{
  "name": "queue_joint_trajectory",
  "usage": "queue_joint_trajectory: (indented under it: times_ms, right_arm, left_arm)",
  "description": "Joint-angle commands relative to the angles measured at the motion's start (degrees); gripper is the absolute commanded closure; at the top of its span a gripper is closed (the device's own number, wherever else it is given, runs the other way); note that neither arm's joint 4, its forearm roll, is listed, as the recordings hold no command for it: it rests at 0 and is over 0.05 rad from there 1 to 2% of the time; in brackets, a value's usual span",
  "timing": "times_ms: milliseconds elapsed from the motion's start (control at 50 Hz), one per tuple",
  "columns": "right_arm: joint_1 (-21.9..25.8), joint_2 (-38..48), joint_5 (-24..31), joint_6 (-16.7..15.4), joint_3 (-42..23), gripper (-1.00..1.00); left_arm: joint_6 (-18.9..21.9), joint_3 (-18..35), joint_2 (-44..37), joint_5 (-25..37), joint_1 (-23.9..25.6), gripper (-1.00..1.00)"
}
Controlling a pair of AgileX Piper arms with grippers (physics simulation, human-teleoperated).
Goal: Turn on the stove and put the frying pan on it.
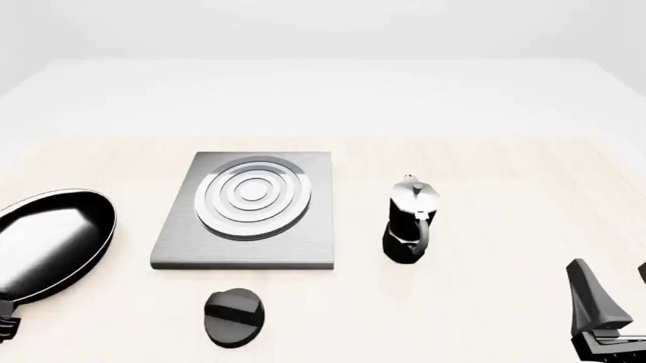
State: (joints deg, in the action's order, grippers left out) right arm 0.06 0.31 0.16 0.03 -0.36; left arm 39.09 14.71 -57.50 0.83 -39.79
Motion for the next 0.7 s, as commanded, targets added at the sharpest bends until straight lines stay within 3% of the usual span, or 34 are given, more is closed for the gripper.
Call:
queue_joint_trajectory:
  times_ms: [20,700]
  right_arm:
    - [0.0,0.0,0.0,0.0,0.0,-1.00]
    - [0.0,0.0,0.0,0.0,0.0,-1.00]
  left_arm:
    - [1.3,-1.0,-4.0,-4.0,-1.6,-1.00]
    - [4.5,-2.5,-21.2,-20.1,-4.8,-1.00]
